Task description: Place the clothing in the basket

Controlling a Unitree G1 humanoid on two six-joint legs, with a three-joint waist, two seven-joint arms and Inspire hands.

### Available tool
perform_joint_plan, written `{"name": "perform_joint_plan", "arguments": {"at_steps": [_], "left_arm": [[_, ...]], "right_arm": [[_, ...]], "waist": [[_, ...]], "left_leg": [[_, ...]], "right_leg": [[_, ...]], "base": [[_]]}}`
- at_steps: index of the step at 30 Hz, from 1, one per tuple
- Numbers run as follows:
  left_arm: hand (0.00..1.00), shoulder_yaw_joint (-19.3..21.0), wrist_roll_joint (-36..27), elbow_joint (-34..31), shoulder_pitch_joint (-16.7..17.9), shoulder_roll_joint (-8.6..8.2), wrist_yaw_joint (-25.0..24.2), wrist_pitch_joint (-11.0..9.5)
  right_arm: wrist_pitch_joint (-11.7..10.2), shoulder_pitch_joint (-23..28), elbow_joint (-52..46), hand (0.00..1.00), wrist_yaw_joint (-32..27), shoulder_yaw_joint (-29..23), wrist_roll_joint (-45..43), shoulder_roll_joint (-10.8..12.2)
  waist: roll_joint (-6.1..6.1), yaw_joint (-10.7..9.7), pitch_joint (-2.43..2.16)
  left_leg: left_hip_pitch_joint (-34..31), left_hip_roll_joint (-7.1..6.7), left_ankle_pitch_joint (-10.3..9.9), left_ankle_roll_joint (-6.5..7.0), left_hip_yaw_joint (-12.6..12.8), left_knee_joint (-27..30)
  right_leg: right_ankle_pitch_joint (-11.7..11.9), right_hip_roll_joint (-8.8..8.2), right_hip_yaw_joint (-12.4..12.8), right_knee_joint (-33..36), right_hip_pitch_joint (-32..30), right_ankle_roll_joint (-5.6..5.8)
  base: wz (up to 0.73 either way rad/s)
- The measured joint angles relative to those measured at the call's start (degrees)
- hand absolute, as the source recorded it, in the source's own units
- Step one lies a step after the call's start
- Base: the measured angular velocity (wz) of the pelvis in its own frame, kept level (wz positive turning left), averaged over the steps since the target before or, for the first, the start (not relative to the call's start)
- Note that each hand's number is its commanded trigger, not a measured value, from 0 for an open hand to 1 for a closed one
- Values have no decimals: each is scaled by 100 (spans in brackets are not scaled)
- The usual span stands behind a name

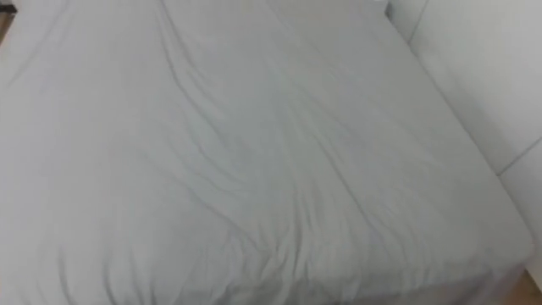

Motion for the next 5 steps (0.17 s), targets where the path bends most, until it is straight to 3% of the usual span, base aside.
{"name": "perform_joint_plan", "arguments": {"at_steps": [5], "left_arm": [[0, 337, 55, 6, 100, -21, -13, -2]], "right_arm": [[29, -108, 13, 0, 52, 1, -119, 30]], "waist": [[13, 79, -49]], "left_leg": [[152, -19, -4, -5, -6, 5]], "right_leg": [[0, 2, -19, -14, 156, -3]], "base": [[0]]}}
